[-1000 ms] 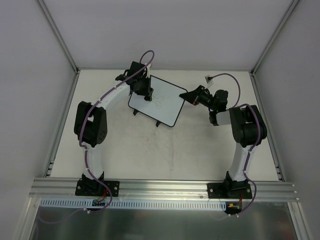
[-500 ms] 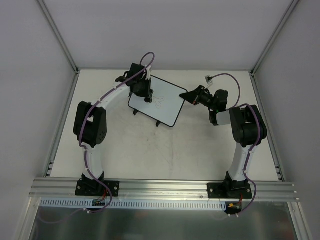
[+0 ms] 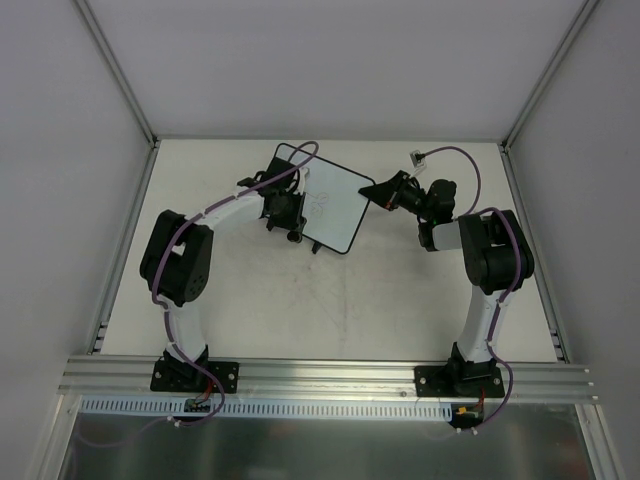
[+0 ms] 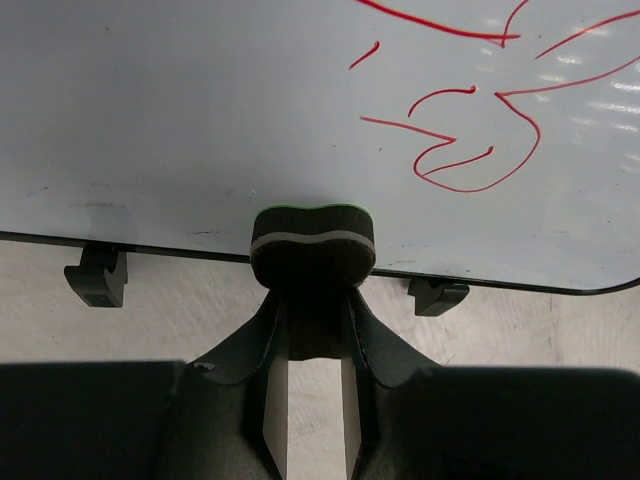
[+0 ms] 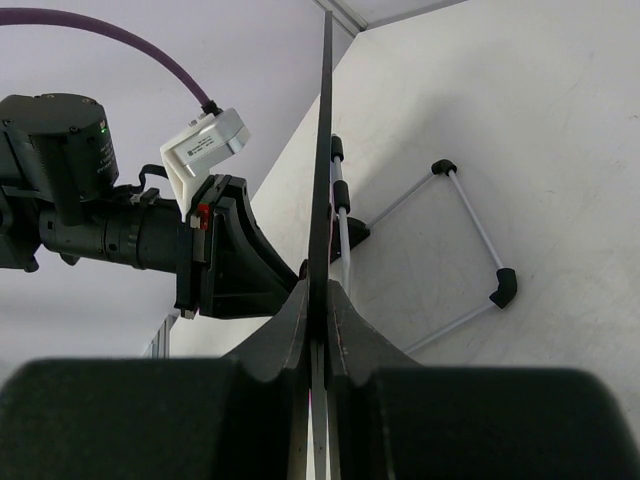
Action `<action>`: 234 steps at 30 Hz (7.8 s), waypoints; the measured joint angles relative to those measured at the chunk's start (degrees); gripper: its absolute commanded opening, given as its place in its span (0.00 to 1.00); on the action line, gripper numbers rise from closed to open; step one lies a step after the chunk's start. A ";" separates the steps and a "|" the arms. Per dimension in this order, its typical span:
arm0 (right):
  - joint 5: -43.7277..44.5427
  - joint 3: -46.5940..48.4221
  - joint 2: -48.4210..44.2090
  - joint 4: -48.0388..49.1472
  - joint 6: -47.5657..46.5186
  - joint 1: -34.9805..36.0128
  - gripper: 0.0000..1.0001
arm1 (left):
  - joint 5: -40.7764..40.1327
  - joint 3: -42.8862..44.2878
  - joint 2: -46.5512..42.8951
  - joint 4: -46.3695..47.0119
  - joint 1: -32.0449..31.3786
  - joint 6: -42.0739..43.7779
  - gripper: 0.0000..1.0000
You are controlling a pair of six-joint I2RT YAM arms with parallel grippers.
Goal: Erase the whiteboard
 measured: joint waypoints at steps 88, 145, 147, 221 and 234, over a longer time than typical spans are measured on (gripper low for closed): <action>0.24 -0.22 -0.11 0.66 -1.36 -0.15 0.00 | 3.63 3.30 1.29 2.51 -3.30 -5.62 0.00; 0.20 -0.22 -0.20 0.15 -1.38 -0.04 0.00 | 6.40 2.60 2.43 0.11 -4.81 -4.13 0.00; 0.09 -0.22 -0.20 0.22 -1.49 -0.04 0.00 | 6.40 2.56 2.38 0.15 -4.81 -4.20 0.00; 0.28 -0.22 -0.31 -0.11 -1.11 0.02 0.00 | 3.06 16.50 6.27 -6.23 -4.33 1.11 0.00; 0.52 -0.22 -0.31 -0.33 -0.66 0.02 0.00 | 0.87 30.58 12.00 -9.79 -3.91 2.80 0.00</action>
